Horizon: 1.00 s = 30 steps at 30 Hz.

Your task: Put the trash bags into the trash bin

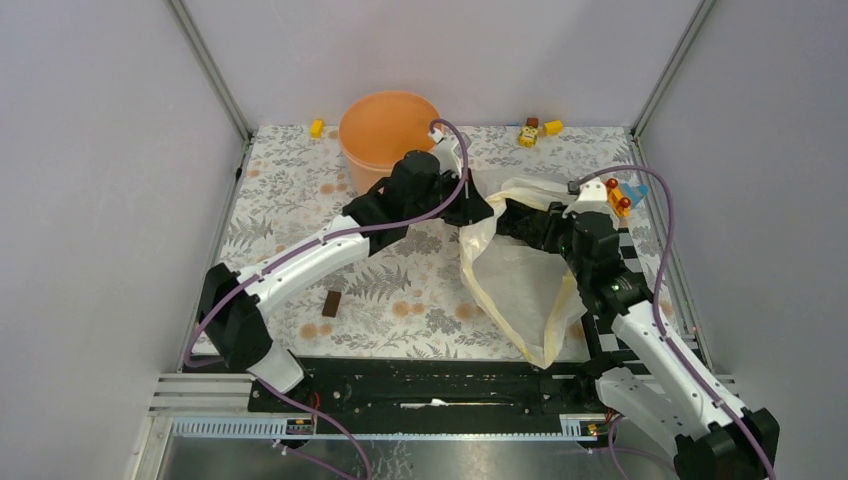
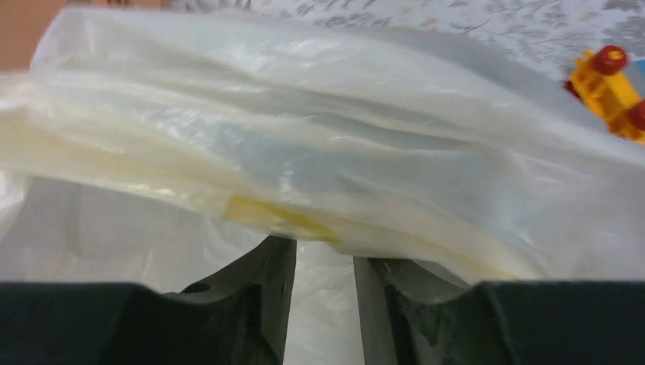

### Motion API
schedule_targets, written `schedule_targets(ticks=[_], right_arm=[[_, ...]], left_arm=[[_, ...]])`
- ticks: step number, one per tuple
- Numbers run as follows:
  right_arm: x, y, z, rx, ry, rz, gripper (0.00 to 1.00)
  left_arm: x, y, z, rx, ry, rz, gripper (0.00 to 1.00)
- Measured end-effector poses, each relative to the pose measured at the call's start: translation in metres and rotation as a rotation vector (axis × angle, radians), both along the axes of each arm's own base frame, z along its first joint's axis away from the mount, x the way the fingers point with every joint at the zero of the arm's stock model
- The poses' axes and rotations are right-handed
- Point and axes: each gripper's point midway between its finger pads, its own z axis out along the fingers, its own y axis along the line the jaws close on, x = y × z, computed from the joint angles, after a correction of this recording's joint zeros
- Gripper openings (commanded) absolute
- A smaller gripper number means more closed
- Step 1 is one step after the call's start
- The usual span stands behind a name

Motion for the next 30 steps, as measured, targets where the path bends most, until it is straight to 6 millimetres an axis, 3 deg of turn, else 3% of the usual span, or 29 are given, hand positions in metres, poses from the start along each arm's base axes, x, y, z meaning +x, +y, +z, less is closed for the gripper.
schedule_targets(ticks=[4,8,17,23,26,30], right_arm=[[0.004,0.022,-0.021,-0.011,0.046,0.11,0.55],[0.011,0.026,-0.034,-0.027,0.075,0.099,0.72],[0.036,-0.014,-0.082,-0.081,0.19,-0.227,0.81],[0.057,-0.032,-0.102,-0.106,0.249,-0.356,0.84],[0.069,-0.043,-0.105,-0.136,0.255,-0.418,0.77],[0.082,-0.049,-0.112,-0.161,0.272,-0.459,0.4]], left_arm=[[0.004,-0.008,-0.001,-0.009,0.017,-0.009,0.0],[0.006,-0.011,0.0,-0.016,0.028,-0.011,0.01],[0.006,-0.016,0.011,-0.059,0.025,-0.014,0.01],[0.012,-0.021,0.001,-0.053,0.035,-0.016,0.02],[0.016,-0.022,-0.008,-0.041,0.047,-0.012,0.02],[0.024,-0.02,-0.019,-0.025,0.06,0.003,0.02]])
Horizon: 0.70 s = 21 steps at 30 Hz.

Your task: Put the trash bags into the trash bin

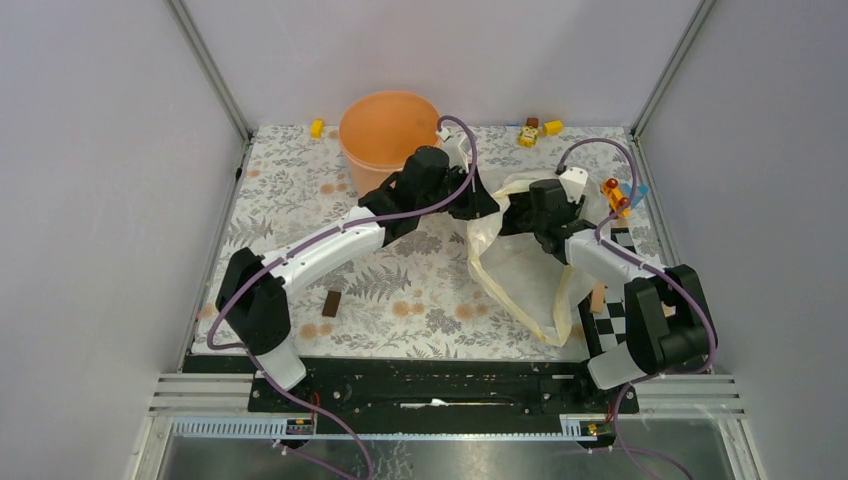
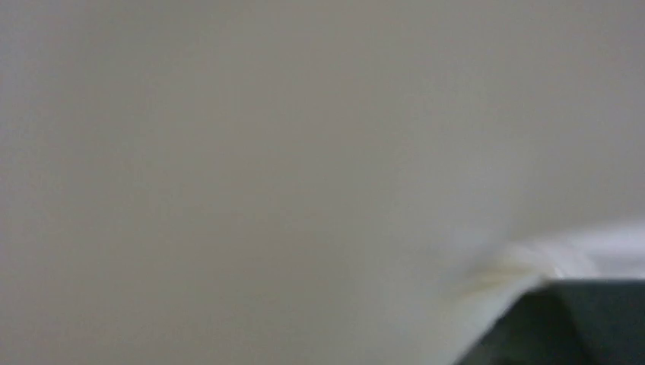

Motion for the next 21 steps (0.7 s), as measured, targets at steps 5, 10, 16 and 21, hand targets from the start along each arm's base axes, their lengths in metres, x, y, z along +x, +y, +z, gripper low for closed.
schedule_targets(ticks=[5,10,16,21], right_arm=[[0.003,0.005,-0.003,0.03,0.018,0.039,0.0],[-0.004,0.026,0.032,0.132,-0.041,0.158,0.0],[-0.03,0.057,0.093,0.271,-0.109,0.346,0.0],[-0.06,0.087,0.139,0.402,-0.127,0.524,0.0]], left_arm=[[0.009,0.002,-0.012,0.021,0.01,0.014,0.02],[0.017,0.001,-0.04,0.069,0.04,0.018,0.01],[0.022,0.001,-0.071,0.133,0.068,0.026,0.01],[0.028,-0.004,-0.098,0.181,0.08,0.02,0.01]])
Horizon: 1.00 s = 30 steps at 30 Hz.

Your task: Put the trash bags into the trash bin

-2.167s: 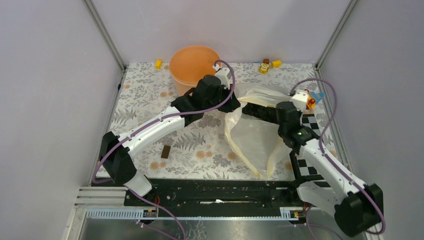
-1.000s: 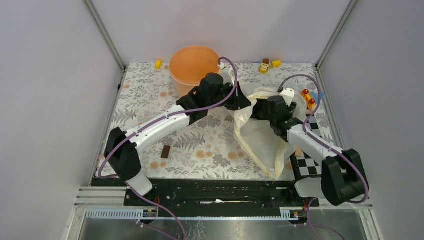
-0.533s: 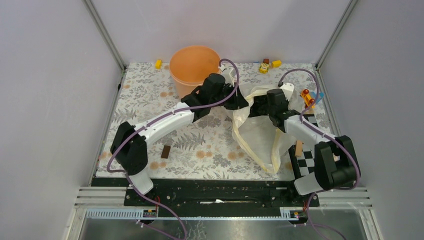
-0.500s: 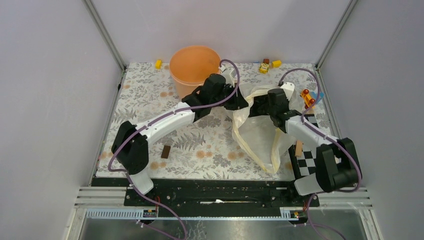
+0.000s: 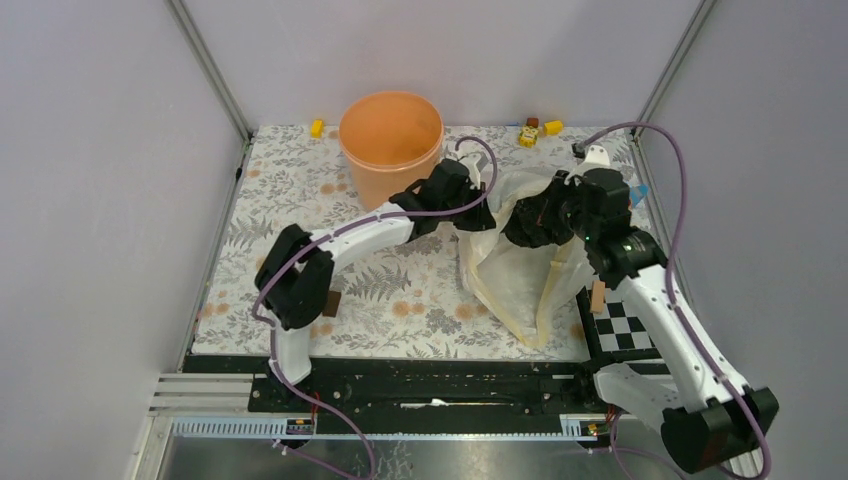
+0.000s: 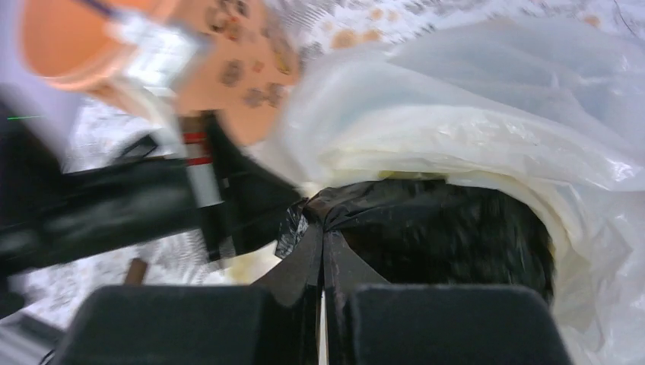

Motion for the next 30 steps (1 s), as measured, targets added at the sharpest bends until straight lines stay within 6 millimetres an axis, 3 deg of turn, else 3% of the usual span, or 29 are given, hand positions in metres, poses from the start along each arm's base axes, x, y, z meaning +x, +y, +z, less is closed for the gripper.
schedule_targets(ticks=[3,9,12,17,21,25,30], right_arm=[[-0.017,0.007,0.04,0.054,-0.057,0.057,0.0],[-0.046,-0.005,0.146,0.1,-0.264,0.05,0.0],[-0.056,-0.012,0.174,0.101,-0.321,0.035,0.0],[-0.066,-0.012,0.196,0.118,-0.361,0.052,0.0],[-0.07,-0.001,0.215,0.14,-0.368,0.119,0.0],[-0.074,0.014,0.233,0.167,-0.388,0.208,0.0],[-0.08,0.027,0.206,0.181,-0.315,0.284,0.01]], left_arm=[[0.008,-0.009,-0.024,0.032,0.016,-0.006,0.0],[0.017,-0.028,-0.078,0.086,0.055,-0.029,0.0],[0.023,-0.044,-0.092,0.084,0.053,-0.04,0.0],[0.042,-0.072,-0.109,0.05,0.022,-0.047,0.0],[0.079,-0.107,-0.114,-0.017,-0.027,-0.038,0.01],[0.1,-0.114,-0.109,-0.055,-0.042,-0.018,0.17],[0.1,-0.095,-0.082,-0.059,-0.077,-0.014,0.48]])
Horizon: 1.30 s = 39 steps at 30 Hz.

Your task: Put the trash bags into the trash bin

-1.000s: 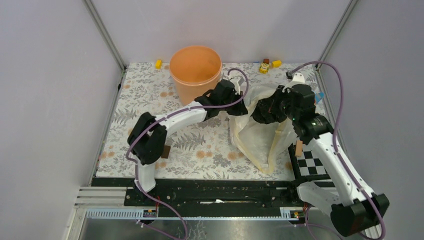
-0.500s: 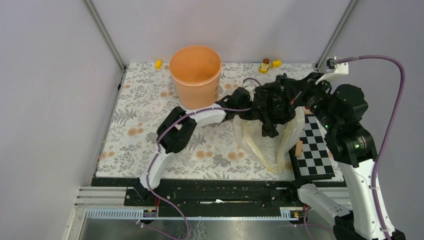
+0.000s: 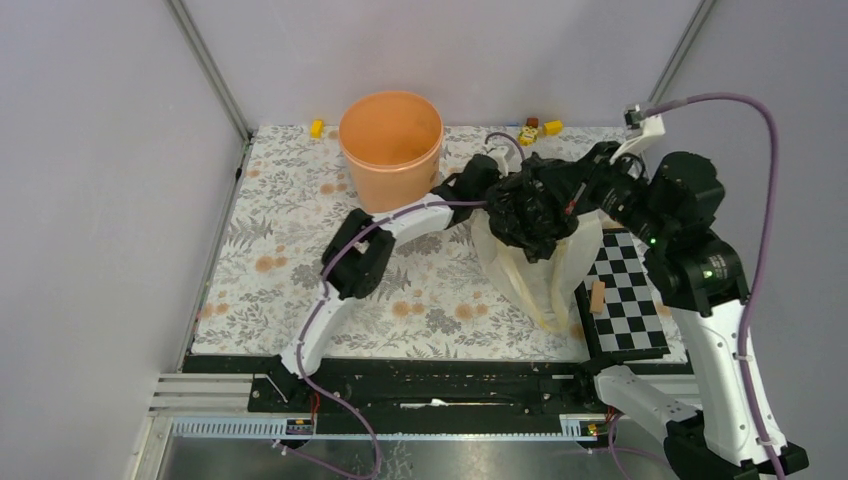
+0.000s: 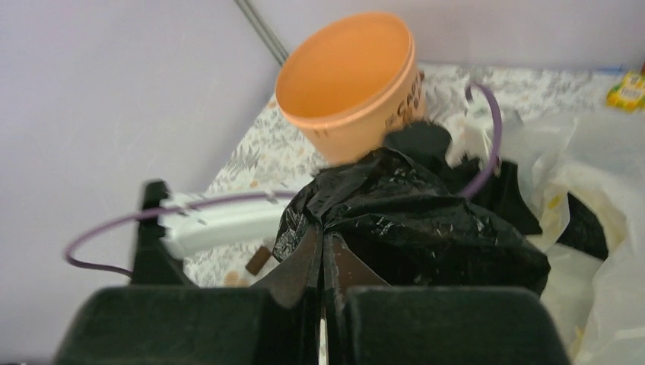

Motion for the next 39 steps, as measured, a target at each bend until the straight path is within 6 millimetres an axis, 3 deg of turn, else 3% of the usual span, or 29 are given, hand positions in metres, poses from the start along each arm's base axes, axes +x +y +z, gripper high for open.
schedule_targets(ticks=[2,4,9,11,13,15,19,26,29,35,38,39], right_arm=[[-0.002,0.003,-0.019,-0.006,0.041,0.017,0.02],[-0.005,0.006,-0.037,-0.013,0.083,0.039,0.02],[-0.015,0.007,-0.06,-0.02,0.122,0.07,0.02],[-0.023,0.006,-0.064,-0.018,0.119,0.076,0.01],[-0.03,0.006,-0.068,-0.016,0.12,0.088,0.0],[-0.035,0.007,-0.074,-0.015,0.128,0.109,0.0],[-0.038,0.016,-0.096,-0.015,0.183,0.162,0.0],[-0.012,0.041,-0.148,0.036,0.367,0.212,0.0],[-0.006,0.064,-0.161,0.025,0.405,0.239,0.04],[-0.011,0.136,-0.181,-0.067,0.423,0.308,0.27],[-0.001,0.153,-0.192,-0.094,0.434,0.293,0.36],[0.003,0.156,-0.196,-0.099,0.438,0.282,0.43]], left_arm=[[-0.012,0.014,0.009,0.017,0.008,-0.001,0.56],[-0.027,0.025,0.056,-0.02,-0.043,-0.01,0.63],[-0.081,0.042,0.147,-0.116,-0.159,-0.061,0.84],[-0.106,0.051,0.175,-0.157,-0.201,-0.091,0.89],[-0.127,0.063,0.19,-0.18,-0.225,-0.113,0.92],[-0.14,0.084,0.193,-0.175,-0.235,-0.104,0.96],[-0.153,0.135,0.18,-0.108,-0.239,-0.015,0.99],[-0.164,0.217,0.179,0.018,-0.246,0.219,0.99],[-0.173,0.244,0.173,0.042,-0.236,0.29,0.99],[-0.205,0.267,0.14,0.034,-0.195,0.254,0.99],[-0.212,0.271,0.12,0.058,-0.166,0.24,0.99],[-0.213,0.271,0.113,0.07,-0.156,0.237,0.99]])
